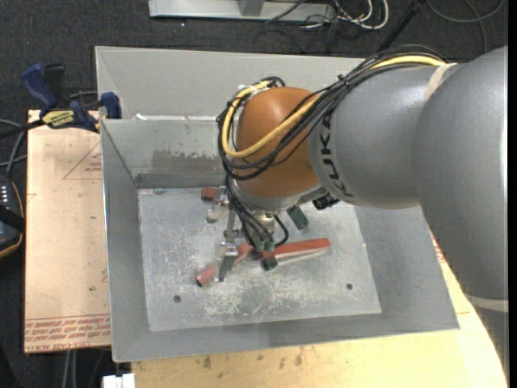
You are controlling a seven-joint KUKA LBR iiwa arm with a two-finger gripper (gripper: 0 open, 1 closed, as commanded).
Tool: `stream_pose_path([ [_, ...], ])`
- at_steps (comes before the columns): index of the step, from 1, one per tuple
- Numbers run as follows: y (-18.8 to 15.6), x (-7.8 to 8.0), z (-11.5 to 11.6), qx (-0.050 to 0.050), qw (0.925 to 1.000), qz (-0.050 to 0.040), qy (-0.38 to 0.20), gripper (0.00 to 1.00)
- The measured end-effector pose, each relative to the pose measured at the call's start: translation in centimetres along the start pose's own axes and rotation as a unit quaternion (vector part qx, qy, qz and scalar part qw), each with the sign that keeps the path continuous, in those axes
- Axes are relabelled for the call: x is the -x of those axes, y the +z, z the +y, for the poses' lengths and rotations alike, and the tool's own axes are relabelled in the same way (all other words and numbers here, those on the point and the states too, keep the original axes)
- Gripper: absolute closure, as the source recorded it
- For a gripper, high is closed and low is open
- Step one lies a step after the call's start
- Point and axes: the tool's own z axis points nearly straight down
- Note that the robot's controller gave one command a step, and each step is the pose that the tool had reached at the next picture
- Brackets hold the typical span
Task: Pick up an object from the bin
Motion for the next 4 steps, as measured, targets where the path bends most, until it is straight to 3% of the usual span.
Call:
stream_pose_path([
  [1,1.6,-0.1,-0.2,0.000,1.0000,0.0016,0.003,0.00],
  [2,1.5,-0.1,-0.8,-0.003,0.9989,0.0102,-0.045,0.00],
  [3,7.4,-0.5,-1.4,0.000,0.9760,-0.0007,-0.218,1.00],
  [4,7.4,-0.5,-1.4,0.000,0.9760,-0.0007,-0.218,1.00],
])
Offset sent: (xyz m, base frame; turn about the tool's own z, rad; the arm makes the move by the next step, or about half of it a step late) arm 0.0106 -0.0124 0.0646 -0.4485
